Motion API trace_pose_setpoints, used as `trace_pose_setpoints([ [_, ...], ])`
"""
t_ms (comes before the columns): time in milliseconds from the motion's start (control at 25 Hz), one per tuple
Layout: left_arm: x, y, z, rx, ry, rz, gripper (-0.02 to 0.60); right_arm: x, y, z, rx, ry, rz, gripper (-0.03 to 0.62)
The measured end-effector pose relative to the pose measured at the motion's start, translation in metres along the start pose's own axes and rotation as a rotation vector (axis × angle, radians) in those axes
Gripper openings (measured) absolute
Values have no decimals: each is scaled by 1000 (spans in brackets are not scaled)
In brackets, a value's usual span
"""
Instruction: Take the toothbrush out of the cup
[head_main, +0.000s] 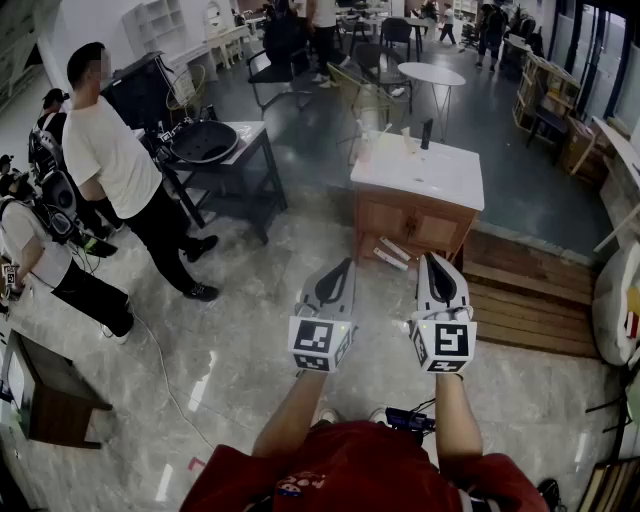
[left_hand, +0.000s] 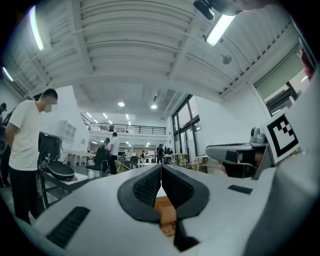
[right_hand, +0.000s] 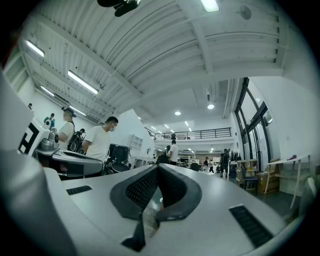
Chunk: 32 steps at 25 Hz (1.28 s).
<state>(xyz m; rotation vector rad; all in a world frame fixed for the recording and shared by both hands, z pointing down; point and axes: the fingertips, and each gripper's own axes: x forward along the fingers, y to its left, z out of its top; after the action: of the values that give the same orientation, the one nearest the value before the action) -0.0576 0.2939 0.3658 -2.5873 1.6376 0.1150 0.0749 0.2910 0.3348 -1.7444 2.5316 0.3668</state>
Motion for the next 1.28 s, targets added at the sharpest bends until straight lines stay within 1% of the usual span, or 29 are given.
trace_pose_setpoints([
  [120, -1, -8, 2, -8, -1, 5, 29, -7, -6, 3, 4, -8, 3, 28],
  [320, 9, -24, 4, 5, 5, 23, 29, -12, -24, 1, 23, -11, 8, 28],
  [520, 21, -43, -2, 8, 18, 28, 29, -16, -39, -1, 25, -25, 23, 28],
  [800, 41, -67, -10, 24, 31, 34, 29, -19, -66, -15, 36, -25, 33, 28],
  [1000, 57, -71, -15, 22, 38, 39, 29, -11, -82, -23, 45, -22, 26, 28],
  [1280, 83, -61, -22, 22, 30, 43, 29, 14, -88, -37, 36, -10, 37, 28],
])
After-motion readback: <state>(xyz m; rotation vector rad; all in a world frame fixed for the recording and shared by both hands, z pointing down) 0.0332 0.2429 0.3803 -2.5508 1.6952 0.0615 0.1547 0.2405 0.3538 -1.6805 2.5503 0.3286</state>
